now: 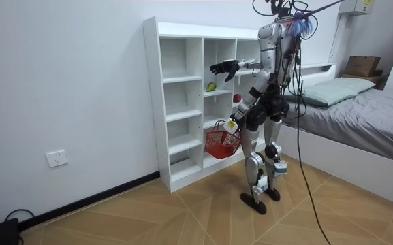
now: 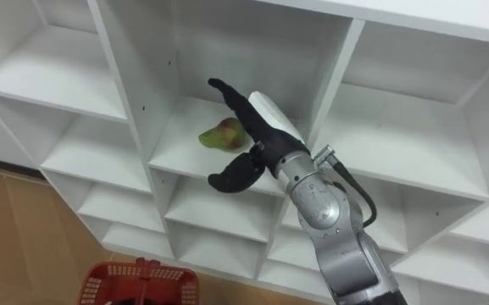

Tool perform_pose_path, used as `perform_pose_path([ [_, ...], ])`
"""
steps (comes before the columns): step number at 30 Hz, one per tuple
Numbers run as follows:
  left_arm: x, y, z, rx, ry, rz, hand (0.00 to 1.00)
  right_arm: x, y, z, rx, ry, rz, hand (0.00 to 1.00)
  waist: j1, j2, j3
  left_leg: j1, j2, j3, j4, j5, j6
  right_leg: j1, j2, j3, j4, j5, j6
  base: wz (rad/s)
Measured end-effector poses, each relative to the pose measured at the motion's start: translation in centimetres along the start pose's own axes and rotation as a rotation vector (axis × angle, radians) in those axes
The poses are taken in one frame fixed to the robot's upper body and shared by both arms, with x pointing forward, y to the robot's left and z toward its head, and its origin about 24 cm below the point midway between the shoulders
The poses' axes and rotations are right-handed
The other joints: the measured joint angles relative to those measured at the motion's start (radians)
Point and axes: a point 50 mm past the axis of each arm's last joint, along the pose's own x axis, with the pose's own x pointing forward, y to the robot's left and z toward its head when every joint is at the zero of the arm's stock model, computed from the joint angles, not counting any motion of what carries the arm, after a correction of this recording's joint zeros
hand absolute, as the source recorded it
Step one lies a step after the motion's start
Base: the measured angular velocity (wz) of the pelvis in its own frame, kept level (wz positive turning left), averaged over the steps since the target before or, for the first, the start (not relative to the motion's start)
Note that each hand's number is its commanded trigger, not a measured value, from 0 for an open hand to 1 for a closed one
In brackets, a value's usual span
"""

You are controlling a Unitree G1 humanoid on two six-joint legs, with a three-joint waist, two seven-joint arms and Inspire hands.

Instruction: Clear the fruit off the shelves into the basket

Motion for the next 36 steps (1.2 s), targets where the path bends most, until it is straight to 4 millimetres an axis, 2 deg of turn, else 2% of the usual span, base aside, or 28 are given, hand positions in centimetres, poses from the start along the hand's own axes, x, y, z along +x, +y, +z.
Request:
perform_pose_path([
  [7,0.0,0.0,0.2,-0.001,-0.005,-0.003,1.0,0.2,0.3,-0.5,0.002,0.022,-0.01,0.0,0.01,0.001,0.0005,0.0,-0.003,-0.011,0.0,0.0,0.0,0.003,-0.002,-0.008,0.0,-0.003,0.006,0.05],
  [12,0.1,-0.1,0.3,-0.002,-0.012,-0.006,1.0,0.2,0.1,-0.7,-0.017,0.031,-0.053,0.0,0.032,0.001,-0.0001,0.001,-0.006,-0.013,0.001,0.001,0.001,0.003,-0.005,-0.009,0.0,-0.005,0.008,0.01],
  [20,-0.2,-0.1,0.3,-0.005,-0.027,-0.006,1.0,0.3,-0.1,-1.3,-0.079,0.064,-0.095,0.0,0.035,0.0,-0.0017,-0.001,-0.014,-0.027,0.001,0.004,0.006,0.008,-0.012,-0.024,0.0,-0.007,0.012,0.05],
  [29,-0.7,-0.2,0.2,0.0,-0.034,-0.01,1.0,0.7,-0.5,-2.1,-0.162,0.123,-0.103,0.0,0.049,0.003,-0.0138,-0.005,-0.015,-0.039,0.001,0.004,0.006,0.01,-0.012,-0.029,0.0,-0.007,0.012,0.02],
  [36,-0.7,-0.2,0.3,0.002,-0.03,-0.012,1.0,0.8,-0.5,-2.5,-0.167,0.16,-0.101,0.0,0.053,-0.001,-0.0137,-0.007,-0.017,-0.056,0.006,0.004,0.007,0.014,-0.014,-0.044,0.0,-0.008,0.013,0.07],
])
